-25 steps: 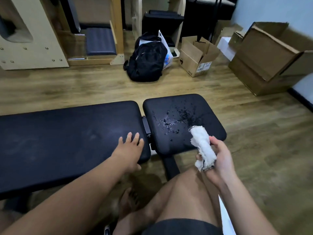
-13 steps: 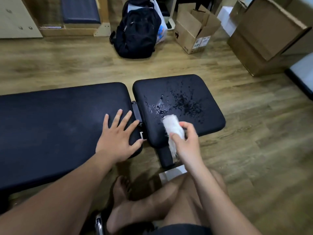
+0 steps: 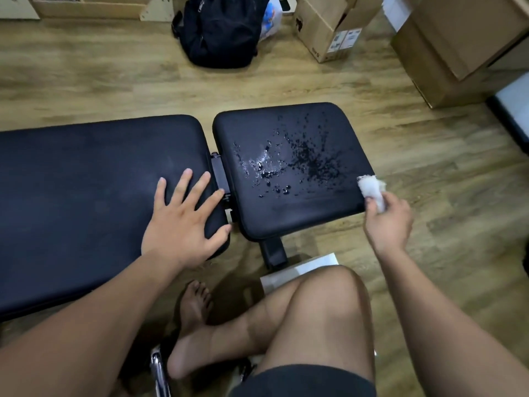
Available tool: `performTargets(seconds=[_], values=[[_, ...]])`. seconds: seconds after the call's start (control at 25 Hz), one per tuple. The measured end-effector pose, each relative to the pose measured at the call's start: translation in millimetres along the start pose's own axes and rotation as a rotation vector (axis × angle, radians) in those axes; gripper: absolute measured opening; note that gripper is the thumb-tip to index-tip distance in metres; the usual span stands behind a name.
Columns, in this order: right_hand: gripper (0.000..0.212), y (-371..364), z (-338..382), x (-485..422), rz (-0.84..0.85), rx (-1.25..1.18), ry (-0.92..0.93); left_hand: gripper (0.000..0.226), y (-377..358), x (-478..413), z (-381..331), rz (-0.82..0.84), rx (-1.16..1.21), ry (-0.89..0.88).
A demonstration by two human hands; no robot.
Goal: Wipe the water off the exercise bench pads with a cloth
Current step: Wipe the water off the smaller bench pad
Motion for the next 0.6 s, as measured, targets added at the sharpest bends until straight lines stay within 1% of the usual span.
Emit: performTargets(seconds=[0.12, 0.2, 0.24, 0.32, 0.4, 0.44, 0.48, 0.6], values=[[0.040, -4.7, 71.2, 79.1, -0.017, -0.106, 0.139, 0.072, 0.9, 0.2, 0.5, -0.006, -0.012, 0.005], [0.035, -4.7, 119.0, 133.3, 0.018, -0.183, 0.245, 0.071, 0.3, 1.5, 1.1, 0.000, -0.018, 0.009], [0.031, -4.9, 132.8, 146.1, 0.039, -0.207, 0.276, 0.071, 0.0, 1.5, 0.6, 0.003, -0.018, 0.009], [0.025, -6.0, 137.5, 142.0, 0.057, -0.219, 0.377, 0.071, 0.5, 0.8, 1.1, 0.005, -0.013, 0.007], [0.021, -3.1, 114.1, 121.2, 0.039, -0.127, 0.487, 0.071, 1.0, 0.6, 1.8, 0.002, -0.007, 0.009], [0.020, -3.6, 91.7, 100.5, 0.014, -0.065, 0.465, 0.071, 1.4, 1.6, 1.8, -0.003, -0.009, 0.011], [0.020, -2.7, 67.4, 73.5, -0.005, -0.004, 0.392, 0.071, 1.5, 2.5, 1.4, -0.009, -0.011, 0.011], [0.029, 0.2, 11.4, -1.9, -0.016, 0.062, 0.091, 0.073, 1.1, 0.2, 1.2, -0.007, -0.013, 0.008]])
Point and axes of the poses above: each hand's wrist, its own x-axis away from the middle knuckle, its own y-axis out of the back of the hand, z = x × y, the point moved 4 cm from there along -x, towards the middle knuckle, and after that the axes turned 13 degrees about x, right-handed, at the moved point
